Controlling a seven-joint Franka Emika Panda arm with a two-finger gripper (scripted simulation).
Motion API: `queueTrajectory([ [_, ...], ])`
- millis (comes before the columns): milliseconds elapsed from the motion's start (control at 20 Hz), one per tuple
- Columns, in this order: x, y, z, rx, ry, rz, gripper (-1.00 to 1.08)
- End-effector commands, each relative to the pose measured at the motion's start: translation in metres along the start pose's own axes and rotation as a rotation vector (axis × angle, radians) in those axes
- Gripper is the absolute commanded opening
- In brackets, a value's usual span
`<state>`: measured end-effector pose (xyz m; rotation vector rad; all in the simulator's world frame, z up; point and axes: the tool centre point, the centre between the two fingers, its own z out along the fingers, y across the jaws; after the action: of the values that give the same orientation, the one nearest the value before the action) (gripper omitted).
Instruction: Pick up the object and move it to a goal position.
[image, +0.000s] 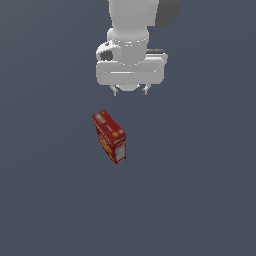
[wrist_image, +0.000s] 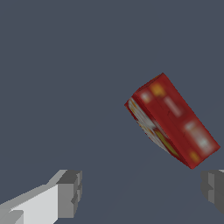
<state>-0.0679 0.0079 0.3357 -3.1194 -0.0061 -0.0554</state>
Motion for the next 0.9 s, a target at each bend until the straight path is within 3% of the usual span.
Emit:
queueTrajectory([
  [0, 0.000, 0.000, 0.000, 0.000, 0.000, 0.000, 1.00],
  [450, 0.003, -0.012, -0.011, 0.004, 0.040, -0.012, 1.00],
  [850, 0.003, -0.011, -0.011, 0.004, 0.039, -0.014, 1.00],
])
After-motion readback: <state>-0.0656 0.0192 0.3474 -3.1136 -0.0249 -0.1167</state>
